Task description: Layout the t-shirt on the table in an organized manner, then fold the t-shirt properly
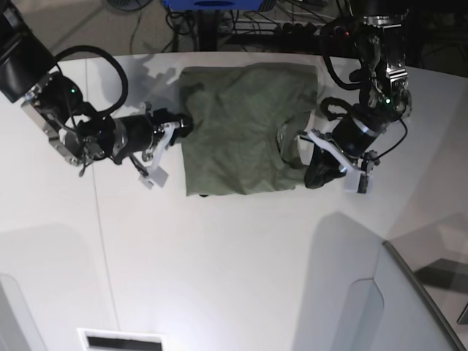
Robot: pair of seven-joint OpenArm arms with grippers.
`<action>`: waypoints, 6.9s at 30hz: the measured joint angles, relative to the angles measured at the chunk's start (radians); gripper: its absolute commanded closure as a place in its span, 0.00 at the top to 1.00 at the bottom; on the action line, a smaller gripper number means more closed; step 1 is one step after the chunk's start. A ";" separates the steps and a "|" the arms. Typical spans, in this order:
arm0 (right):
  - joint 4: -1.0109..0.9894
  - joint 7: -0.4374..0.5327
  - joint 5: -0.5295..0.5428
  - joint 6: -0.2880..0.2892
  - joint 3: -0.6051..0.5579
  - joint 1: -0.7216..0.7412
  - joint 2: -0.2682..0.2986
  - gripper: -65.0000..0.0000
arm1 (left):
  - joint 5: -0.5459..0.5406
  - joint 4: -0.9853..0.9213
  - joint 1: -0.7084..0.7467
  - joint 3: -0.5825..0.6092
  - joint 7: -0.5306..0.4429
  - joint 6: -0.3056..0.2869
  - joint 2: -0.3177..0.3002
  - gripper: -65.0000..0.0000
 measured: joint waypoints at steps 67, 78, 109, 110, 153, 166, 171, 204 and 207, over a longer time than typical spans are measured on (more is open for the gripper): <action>-0.059 0.097 -0.002 0.202 0.149 -0.127 0.038 0.00 | -0.298 -0.468 -0.064 -0.021 0.092 -0.187 0.047 0.89; -0.060 0.098 -0.011 0.199 0.348 -0.198 0.100 0.00 | -0.176 -0.543 -0.154 -0.016 0.133 -0.163 0.033 0.00; -0.185 0.109 -0.002 0.203 0.518 -0.212 0.091 0.00 | 0.397 -0.460 -0.469 0.793 0.150 -0.129 -0.047 0.00; -0.187 0.111 -0.003 0.203 0.562 -0.223 0.090 0.00 | 0.396 -0.470 -0.481 0.813 0.150 -0.129 -0.040 0.00; -0.256 0.101 -0.006 0.326 0.840 -0.335 0.066 0.00 | 0.499 -0.629 -0.618 1.074 -0.053 -0.132 0.078 0.00; -0.256 0.101 -0.006 0.326 0.840 -0.320 0.066 0.00 | 0.500 -0.645 -0.637 1.080 -0.053 -0.135 0.081 0.00; -0.256 0.101 -0.006 0.327 0.840 -0.320 0.066 0.00 | 0.504 -0.648 -0.671 1.135 -0.046 -0.133 0.078 0.43; 0.058 -0.251 -0.028 0.331 0.834 -0.322 -0.069 0.00 | 0.503 0.288 0.038 0.484 0.261 -0.130 -0.042 0.00; 0.018 -0.251 -0.121 0.338 0.832 -0.291 -0.132 0.00 | 0.488 0.243 0.120 0.462 0.165 -0.137 -0.034 0.00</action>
